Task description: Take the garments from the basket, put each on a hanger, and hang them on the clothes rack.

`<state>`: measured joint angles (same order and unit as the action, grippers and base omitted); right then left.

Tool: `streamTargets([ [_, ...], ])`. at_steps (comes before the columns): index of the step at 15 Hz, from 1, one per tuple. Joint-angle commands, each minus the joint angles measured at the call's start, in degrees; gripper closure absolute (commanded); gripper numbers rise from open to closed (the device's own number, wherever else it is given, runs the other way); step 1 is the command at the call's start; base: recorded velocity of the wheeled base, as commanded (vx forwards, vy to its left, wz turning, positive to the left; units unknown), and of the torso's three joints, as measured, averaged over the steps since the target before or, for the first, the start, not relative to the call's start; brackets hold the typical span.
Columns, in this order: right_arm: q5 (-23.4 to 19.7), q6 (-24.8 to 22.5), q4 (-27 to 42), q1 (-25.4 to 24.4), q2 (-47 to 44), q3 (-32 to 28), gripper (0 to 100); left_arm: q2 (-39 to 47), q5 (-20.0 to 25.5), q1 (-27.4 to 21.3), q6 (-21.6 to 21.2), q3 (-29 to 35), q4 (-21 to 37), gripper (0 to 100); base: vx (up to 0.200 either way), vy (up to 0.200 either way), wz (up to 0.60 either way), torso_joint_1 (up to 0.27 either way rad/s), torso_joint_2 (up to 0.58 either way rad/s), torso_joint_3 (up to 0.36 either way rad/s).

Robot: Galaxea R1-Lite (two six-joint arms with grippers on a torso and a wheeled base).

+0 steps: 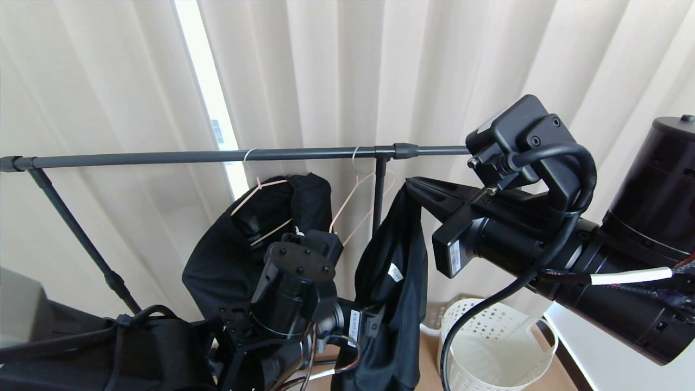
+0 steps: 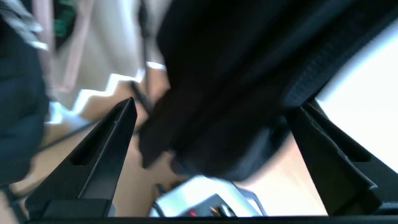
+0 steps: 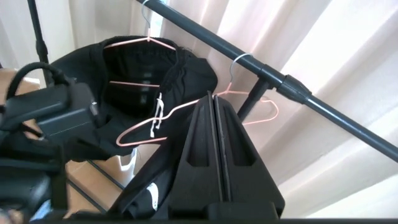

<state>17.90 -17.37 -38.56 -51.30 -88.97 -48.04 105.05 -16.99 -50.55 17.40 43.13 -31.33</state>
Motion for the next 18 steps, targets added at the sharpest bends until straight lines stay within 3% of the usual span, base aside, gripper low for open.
streamTargets([
  [1,0.03,-0.03,-0.03,0.06,0.11,-0.03,100,1.04,-0.50,-0.33,-0.35,0.90,0.04,0,0.000,0.000,0.00,0.000,0.00,0.000],
  [8,-0.05,0.06,-0.11,-0.03,0.90,0.32,100,5.34,-2.96,-1.13,-1.05,1.25,-0.14,0,0.000,0.000,0.00,0.000,0.00,0.000],
  [9,-0.05,-0.03,-0.11,-0.03,0.99,0.32,100,5.52,-2.96,-1.13,-1.05,1.43,-0.14,100,0.000,0.000,0.00,0.000,0.00,0.000],
  [13,0.03,-0.03,-0.11,0.06,1.34,0.23,100,6.57,-2.96,-1.21,-1.75,1.25,-4.27,100,0.000,0.000,0.00,0.000,0.00,0.000],
  [15,0.12,-0.03,-0.11,1.02,1.16,-0.03,100,3.06,-2.96,-1.04,-2.10,-0.59,-4.18,100,0.000,0.000,0.00,0.000,0.00,0.000],
  [18,0.03,-0.03,-0.03,3.05,1.34,-0.12,100,-5.03,-2.96,1.07,-6.15,-2.96,-4.18,100,0.000,0.000,0.00,0.000,0.00,0.000],
])
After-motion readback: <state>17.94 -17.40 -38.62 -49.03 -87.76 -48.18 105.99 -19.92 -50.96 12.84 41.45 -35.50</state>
